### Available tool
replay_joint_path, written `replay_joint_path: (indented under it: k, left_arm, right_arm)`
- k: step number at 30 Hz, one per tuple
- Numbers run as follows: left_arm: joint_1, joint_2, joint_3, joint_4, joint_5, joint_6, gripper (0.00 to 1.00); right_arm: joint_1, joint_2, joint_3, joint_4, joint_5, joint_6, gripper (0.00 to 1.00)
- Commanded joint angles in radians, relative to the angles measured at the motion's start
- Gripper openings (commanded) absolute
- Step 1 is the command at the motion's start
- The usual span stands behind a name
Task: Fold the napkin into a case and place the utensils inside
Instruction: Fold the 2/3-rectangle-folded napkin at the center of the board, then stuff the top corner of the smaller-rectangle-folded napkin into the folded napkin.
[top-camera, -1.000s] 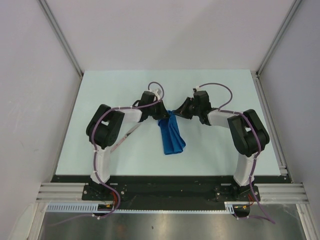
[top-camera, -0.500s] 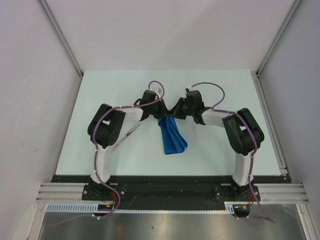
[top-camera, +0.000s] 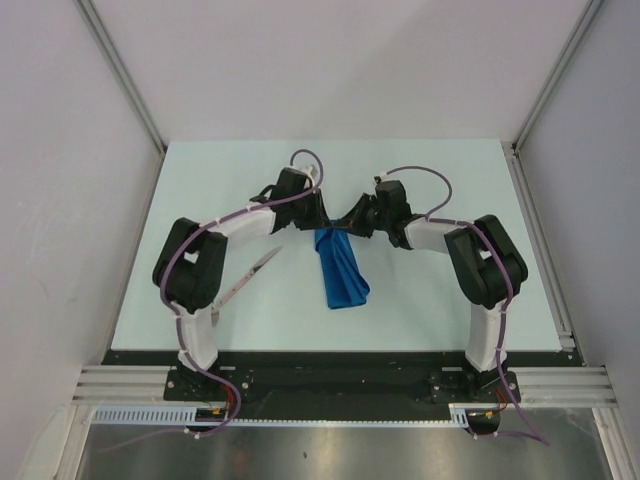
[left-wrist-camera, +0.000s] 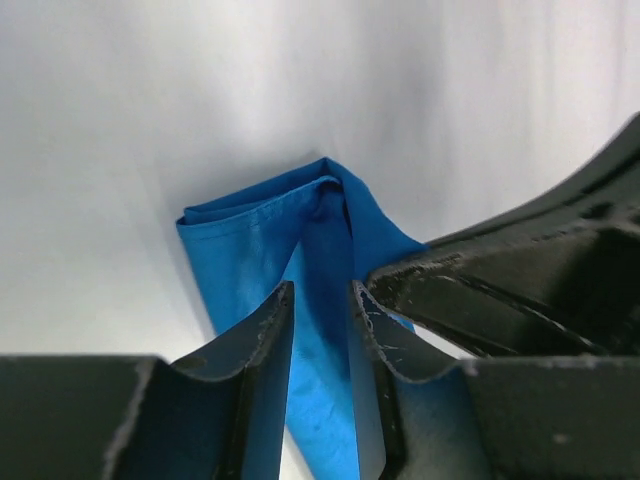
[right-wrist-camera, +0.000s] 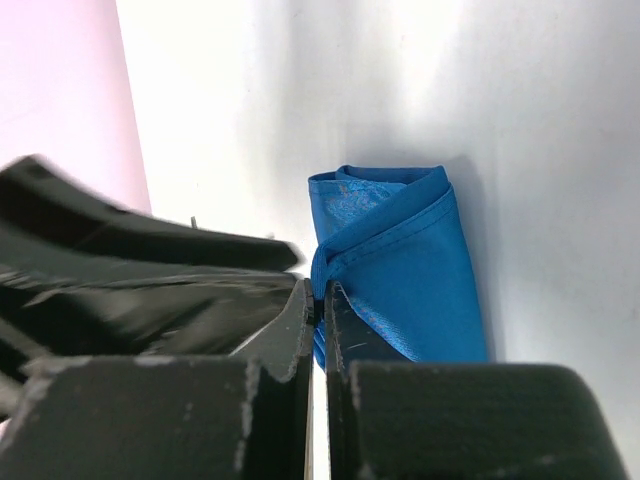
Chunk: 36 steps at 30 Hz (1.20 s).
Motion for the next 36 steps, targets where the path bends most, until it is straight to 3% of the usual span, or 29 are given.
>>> replay_joint_path:
  k: [1, 12, 26, 29, 36]
  left_arm:
    - [-0.013, -0.097, 0.000, -0.031, -0.098, 0.115, 0.31]
    - [-0.089, -0.039, 0.010, -0.054, -0.302, 0.232, 0.35]
    - [-0.161, 0.049, 0.079, -0.099, -0.480, 0.301, 0.34]
    - [-0.168, 0.059, 0.096, -0.102, -0.506, 0.302, 0.31]
    - [-0.174, 0.089, 0.138, -0.116, -0.508, 0.301, 0.12]
  right_arm:
    - [0.008, 0.019, -0.006, 0.061, -0.012, 0.059, 0.00]
    - [0.006, 0.042, -0.057, 0.157, -0.032, 0.165, 0.00]
    - [0.000, 0.051, -0.067, 0.170, -0.040, 0.170, 0.00]
    - [0.002, 0.057, -0.074, 0.179, -0.040, 0.176, 0.00]
    - [0.002, 0.065, -0.069, 0.179, -0.047, 0.188, 0.00]
